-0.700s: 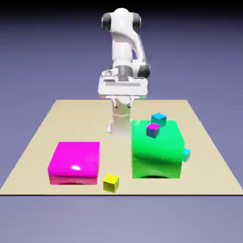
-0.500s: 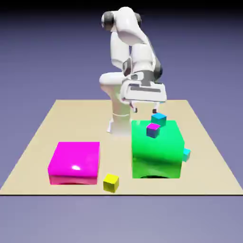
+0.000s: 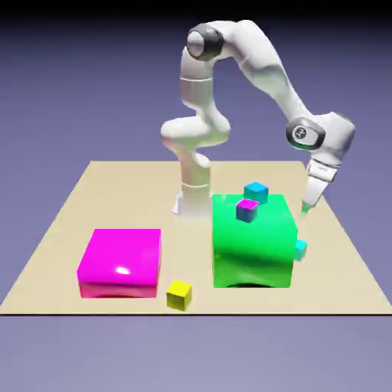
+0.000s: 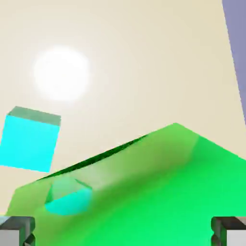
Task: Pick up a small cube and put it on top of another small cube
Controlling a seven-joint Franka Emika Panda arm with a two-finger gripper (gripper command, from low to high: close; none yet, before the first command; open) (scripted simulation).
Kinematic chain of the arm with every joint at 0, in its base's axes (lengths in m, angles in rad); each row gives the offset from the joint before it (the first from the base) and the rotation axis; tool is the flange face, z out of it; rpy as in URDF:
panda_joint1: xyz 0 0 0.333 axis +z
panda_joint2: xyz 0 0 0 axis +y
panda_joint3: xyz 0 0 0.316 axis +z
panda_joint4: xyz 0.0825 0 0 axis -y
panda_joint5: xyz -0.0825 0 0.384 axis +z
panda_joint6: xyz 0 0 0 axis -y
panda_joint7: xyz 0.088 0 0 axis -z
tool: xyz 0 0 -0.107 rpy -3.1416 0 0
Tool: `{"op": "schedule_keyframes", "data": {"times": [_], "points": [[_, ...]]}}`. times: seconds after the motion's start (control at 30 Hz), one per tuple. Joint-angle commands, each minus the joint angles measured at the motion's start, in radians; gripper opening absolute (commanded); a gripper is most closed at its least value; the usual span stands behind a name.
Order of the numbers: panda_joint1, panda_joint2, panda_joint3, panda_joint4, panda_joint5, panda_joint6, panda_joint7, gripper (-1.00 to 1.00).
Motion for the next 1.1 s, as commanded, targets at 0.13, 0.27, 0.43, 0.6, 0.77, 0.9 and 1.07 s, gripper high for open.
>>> {"op": "schedule_keyframes", "data": {"times": [0.13, 0.27, 0.43, 0.6, 0.77, 0.9, 1.07], "points": [[-0.022, 0.181, 0.048, 0.085, 0.018, -0.066, 0.108, 0.00], [-0.040, 0.326, 0.087, 0.152, 0.032, -0.119, 0.195, 0.00], [-0.031, 0.452, 0.015, 0.111, -0.027, 0.028, 0.282, 0.00], [-0.048, 0.398, 0.051, 0.138, 0.019, -0.046, 0.253, -1.00], [-0.059, 0.267, -0.026, 0.236, 0.056, -0.089, 0.094, -1.00], [-0.031, 0.122, -0.144, 0.296, 0.067, -0.119, -0.045, -1.00], [-0.021, -0.059, -0.210, 0.267, 0.132, -0.237, -0.150, -1.00]]}}
